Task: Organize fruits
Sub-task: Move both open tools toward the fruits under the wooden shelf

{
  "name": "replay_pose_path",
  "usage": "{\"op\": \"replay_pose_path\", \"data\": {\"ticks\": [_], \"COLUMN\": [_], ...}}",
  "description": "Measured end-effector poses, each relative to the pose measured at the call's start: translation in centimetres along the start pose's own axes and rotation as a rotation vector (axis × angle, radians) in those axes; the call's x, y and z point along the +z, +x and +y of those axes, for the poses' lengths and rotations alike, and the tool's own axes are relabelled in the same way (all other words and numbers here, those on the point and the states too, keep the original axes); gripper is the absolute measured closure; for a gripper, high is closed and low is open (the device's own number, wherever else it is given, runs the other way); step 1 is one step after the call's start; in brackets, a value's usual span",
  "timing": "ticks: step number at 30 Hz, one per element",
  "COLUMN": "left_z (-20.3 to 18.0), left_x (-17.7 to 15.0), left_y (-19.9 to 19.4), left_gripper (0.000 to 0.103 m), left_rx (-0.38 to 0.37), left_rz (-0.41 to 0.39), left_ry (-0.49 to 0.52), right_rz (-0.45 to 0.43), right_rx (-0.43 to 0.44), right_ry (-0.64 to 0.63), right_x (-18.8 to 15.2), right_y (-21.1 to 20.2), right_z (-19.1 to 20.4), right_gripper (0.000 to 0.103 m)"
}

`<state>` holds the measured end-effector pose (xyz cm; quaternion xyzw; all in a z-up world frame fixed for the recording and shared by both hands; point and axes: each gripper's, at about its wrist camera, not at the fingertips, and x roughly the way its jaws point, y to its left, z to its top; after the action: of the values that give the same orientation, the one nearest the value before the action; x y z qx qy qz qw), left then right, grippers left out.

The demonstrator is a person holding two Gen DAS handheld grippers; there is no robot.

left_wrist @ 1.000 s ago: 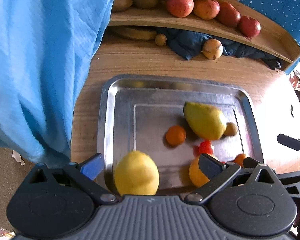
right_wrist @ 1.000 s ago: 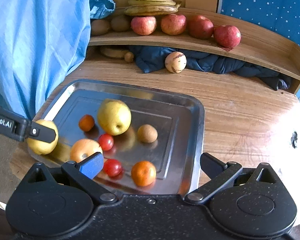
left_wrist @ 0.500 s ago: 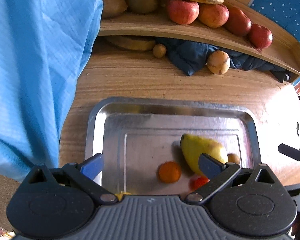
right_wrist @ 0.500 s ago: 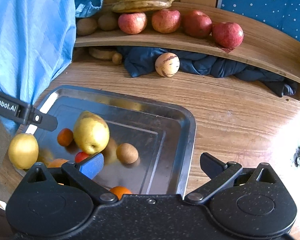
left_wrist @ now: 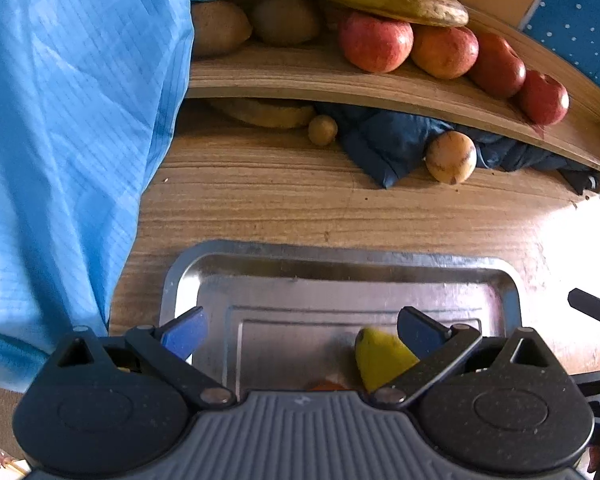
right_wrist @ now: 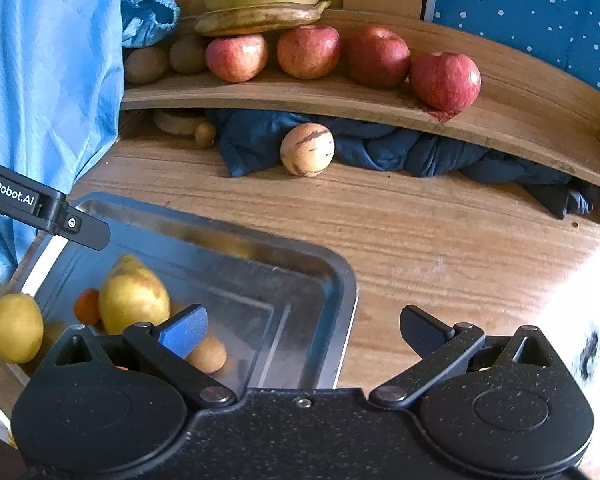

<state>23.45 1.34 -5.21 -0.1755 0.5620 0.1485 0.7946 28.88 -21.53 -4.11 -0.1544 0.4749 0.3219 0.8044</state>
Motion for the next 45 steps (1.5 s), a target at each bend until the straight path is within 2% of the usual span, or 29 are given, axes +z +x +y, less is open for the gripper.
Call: {"op": "replay_pose_path", "data": {"ticks": [19, 28, 37, 41, 45], "left_z": [-2.6, -2.4, -2.2, -2.3, -2.3], "left_x": [4.3, 7.0, 9.5, 9.9, 10.2], "left_y": [3.5, 5.2, 6.8, 7.0, 7.5], "left_gripper": [0.001, 0.001, 0.001, 0.003, 0.011], "left_rx": [0.060, 0.133, 0.167, 0.168, 0.162], "left_rz": [0.006, -0.027, -0.064, -0.098, -0.100], "left_ry": [-0.001, -0.069, -0.129, -0.144, -0.153], "right_rz": [0.008, 0.005, -0.005, -0.023, -0.045], "right_rx": [0.040, 0.078, 0.133, 0.177, 0.202], "right_ry": [-0.033, -0.063, -0.106, -0.065, -0.066], "right_x": [2.8, 4.5, 6.5, 7.8, 8.9], "right_y": [3.8, 6.1, 8.1, 8.7, 9.2], "right_z": [-3.2, -3.9, -4.0, -4.2, -3.9], "right_gripper": [0.001, 0.001, 0.001, 0.001, 0.001]}}
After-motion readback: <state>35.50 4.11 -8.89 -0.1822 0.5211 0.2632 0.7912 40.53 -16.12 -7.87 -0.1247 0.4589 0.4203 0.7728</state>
